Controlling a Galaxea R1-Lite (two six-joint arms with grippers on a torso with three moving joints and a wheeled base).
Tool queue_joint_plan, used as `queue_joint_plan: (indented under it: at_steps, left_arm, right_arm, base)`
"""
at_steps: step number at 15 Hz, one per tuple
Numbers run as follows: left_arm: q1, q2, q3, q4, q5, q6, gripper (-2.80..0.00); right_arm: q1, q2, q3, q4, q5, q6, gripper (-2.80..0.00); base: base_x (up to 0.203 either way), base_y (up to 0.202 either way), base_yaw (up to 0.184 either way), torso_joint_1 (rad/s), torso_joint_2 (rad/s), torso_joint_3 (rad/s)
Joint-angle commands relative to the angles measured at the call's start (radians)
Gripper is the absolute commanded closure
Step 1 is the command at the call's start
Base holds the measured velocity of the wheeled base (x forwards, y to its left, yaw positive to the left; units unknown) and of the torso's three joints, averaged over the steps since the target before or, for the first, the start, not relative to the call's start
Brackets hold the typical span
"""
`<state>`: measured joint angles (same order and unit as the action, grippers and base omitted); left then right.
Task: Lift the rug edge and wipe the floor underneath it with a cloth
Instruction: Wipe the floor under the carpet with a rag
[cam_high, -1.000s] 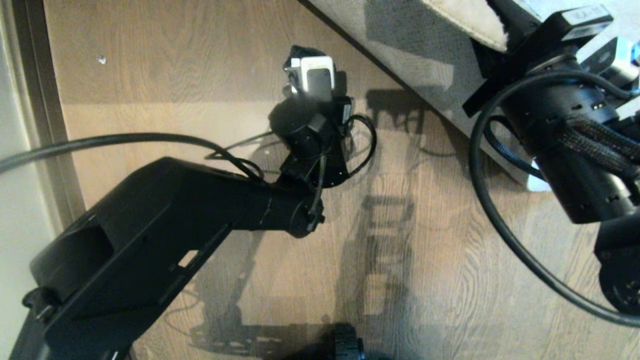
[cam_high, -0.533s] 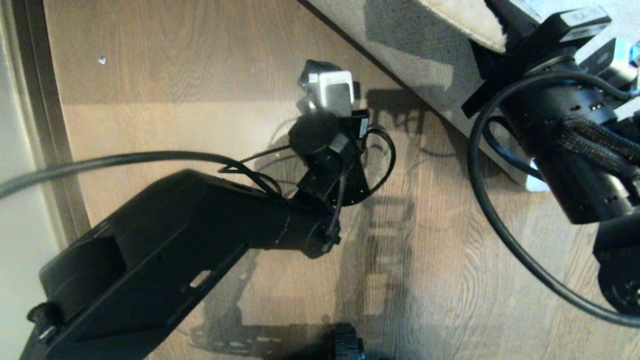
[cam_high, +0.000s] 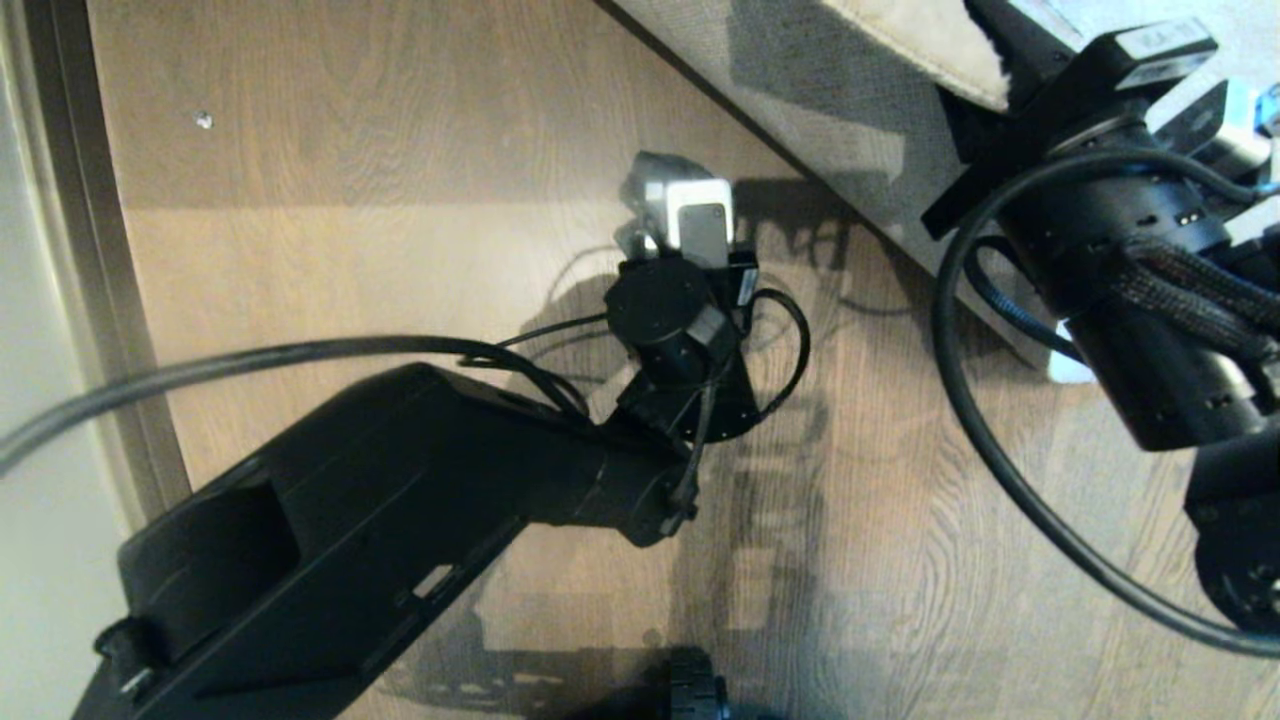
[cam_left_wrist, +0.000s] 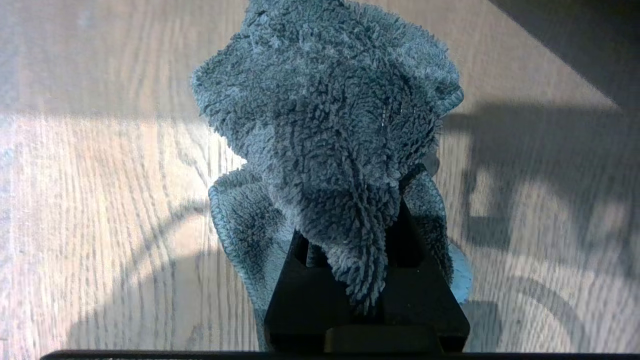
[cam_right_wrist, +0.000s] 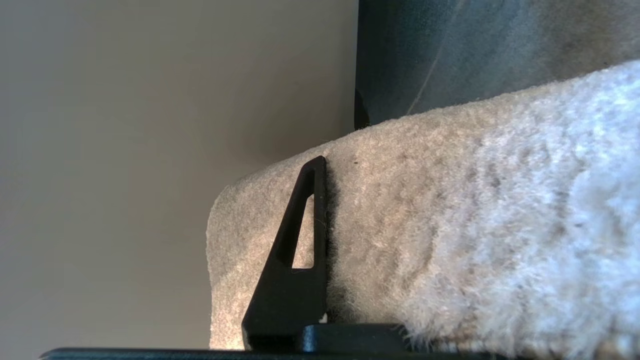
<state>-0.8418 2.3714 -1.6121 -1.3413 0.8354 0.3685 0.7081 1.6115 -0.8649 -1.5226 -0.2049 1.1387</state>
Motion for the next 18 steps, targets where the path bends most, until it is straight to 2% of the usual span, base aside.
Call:
queue_joint_plan:
  at_steps: [1, 7, 18]
  left_arm:
    - [0.006, 0.025, -0.002, -0.012, 0.005, 0.0, 0.0]
    - [0.088, 0.049, -0.005, -0.018, -0.007, -0.002, 0.0]
    - [0.377, -0.083, 0.031, -0.017, -0.033, 0.003, 0.0]
  right_arm:
    - [-0.002, 0.002, 0.001, -0.044, -0.001, 0.007, 0.0]
    - [-0.004, 0.005, 0.007, -0.044, 0.001, 0.009, 0.0]
    - [-0.002, -0.005, 0.028, -0.044, 0.0, 0.007, 0.0]
  base:
    - [0.0, 0.0, 0.0, 0.0, 0.0, 0.0]
    - [0.0, 0.0, 0.0, 0.0, 0.0, 0.0]
    - [0.0, 0.0, 0.0, 0.0, 0.0, 0.0]
